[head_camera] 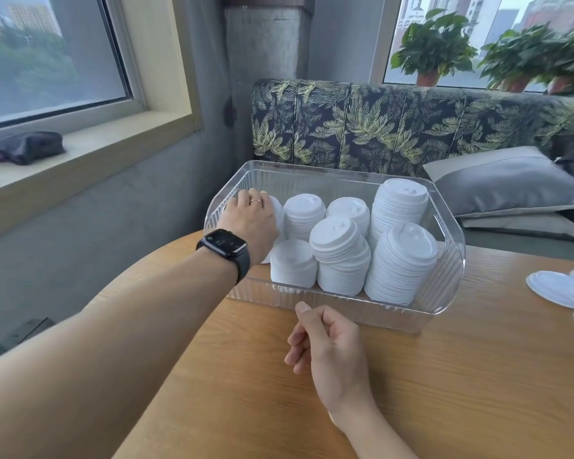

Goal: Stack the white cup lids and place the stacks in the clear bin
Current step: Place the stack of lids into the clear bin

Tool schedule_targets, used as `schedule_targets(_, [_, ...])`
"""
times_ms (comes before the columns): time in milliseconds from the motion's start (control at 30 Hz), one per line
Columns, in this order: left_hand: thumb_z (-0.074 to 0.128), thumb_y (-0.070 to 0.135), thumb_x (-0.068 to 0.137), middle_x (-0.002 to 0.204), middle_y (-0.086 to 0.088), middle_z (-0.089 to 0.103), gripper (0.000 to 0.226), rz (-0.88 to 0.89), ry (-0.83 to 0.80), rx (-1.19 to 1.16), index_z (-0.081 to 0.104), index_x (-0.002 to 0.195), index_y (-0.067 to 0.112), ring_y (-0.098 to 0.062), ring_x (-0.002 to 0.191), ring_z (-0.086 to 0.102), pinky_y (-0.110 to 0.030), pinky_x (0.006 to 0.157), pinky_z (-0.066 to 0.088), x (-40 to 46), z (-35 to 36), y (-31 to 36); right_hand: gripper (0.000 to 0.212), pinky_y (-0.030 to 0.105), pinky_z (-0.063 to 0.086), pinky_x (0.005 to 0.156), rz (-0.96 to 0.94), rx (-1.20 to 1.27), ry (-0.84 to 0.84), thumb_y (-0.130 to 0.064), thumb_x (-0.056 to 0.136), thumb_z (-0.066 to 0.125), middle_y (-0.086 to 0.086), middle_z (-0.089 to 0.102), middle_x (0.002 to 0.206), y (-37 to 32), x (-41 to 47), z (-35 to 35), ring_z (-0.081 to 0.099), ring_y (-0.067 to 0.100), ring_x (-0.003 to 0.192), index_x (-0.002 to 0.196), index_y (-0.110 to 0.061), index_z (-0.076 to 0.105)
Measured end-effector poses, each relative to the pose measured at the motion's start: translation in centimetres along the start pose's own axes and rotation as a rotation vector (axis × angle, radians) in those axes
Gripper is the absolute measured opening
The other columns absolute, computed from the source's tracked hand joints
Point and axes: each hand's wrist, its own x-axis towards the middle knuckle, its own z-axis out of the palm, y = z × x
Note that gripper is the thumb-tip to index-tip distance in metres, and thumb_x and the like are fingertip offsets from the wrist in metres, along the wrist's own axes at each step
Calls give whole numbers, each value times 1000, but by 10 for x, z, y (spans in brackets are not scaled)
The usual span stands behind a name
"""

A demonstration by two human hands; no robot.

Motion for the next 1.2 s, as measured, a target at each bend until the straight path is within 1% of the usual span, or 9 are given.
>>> schedule_targets(67, [48, 37, 107, 156, -26, 35, 55, 5, -37, -99, 32, 147, 2, -39, 140, 38, -45, 115, 36, 5, 1, -3, 40, 32, 47, 47, -3, -7, -1, -29, 100, 63, 6, 64, 64, 0, 0, 0, 63, 24, 54, 75, 2, 63])
schedule_targets(267, [39, 30, 110, 171, -25, 2, 60, 21, -127, -320, 16, 159, 5, -35, 160, 2, -47, 126, 15, 10, 5, -9, 40, 31, 47, 46, -4, 2, 6, -28, 101, 63, 6, 63, 63, 0, 0, 0, 62, 24, 53, 76, 4, 62])
schedule_targets(467, [45, 34, 105, 171, -25, 3, 71, 27, -97, -143, 11, 160, 6, -36, 159, 6, -47, 130, 5, 7, 8, -8, 41, 33, 47, 47, -12, -6, 8, -28, 101, 64, 7, 63, 63, 2, 0, -1, 63, 24, 53, 77, 5, 62])
schedule_targets(633, [51, 27, 101, 171, -23, -5, 82, -13, -111, -386, 4, 162, 2, -35, 160, -3, -45, 130, 5, -3, -4, -3, 40, 35, 48, 49, -25, -35, 7, -31, 101, 63, 5, 64, 63, 5, 1, -1, 64, 24, 54, 76, 0, 63])
schedule_targets(833, [44, 13, 100, 170, -19, 19, 54, -53, 67, -522, 36, 151, -1, -29, 158, 15, -39, 126, 19, -29, -17, 2, 41, 33, 48, 48, -12, -17, 43, -28, 101, 63, 7, 65, 63, 3, -4, -2, 64, 25, 53, 76, 3, 63])
schedule_targets(900, [42, 13, 101, 163, -18, 36, 47, -66, 123, -558, 45, 146, 0, -31, 150, 30, -40, 120, 30, -41, -18, 7, 40, 31, 48, 47, -8, -13, 67, -27, 101, 64, 6, 64, 62, 2, -8, -2, 63, 24, 52, 76, 5, 62])
schedule_targets(1000, [42, 16, 103, 128, -14, 62, 30, -61, 280, -592, 63, 120, 4, -32, 116, 53, -45, 91, 47, -66, -17, 19, 38, 30, 47, 45, -5, -4, 142, -23, 101, 64, 5, 63, 61, 2, -17, -7, 62, 21, 50, 77, 7, 62])
schedule_targets(1100, [44, 26, 106, 97, -7, 64, 32, -55, 427, -600, 65, 90, 8, -28, 94, 56, -41, 71, 45, -96, -17, 36, 28, 31, 47, 46, -23, -14, 219, -19, 100, 64, 4, 64, 60, 4, -32, -20, 61, 20, 50, 82, 1, 64])
schedule_targets(1200, [49, 34, 106, 78, 1, 59, 34, -80, 462, -643, 56, 78, 16, -24, 78, 55, -38, 61, 43, -128, -26, 53, 19, 35, 47, 47, -45, -35, 277, -17, 100, 64, 3, 64, 61, 5, -52, -41, 62, 21, 51, 85, -7, 65])
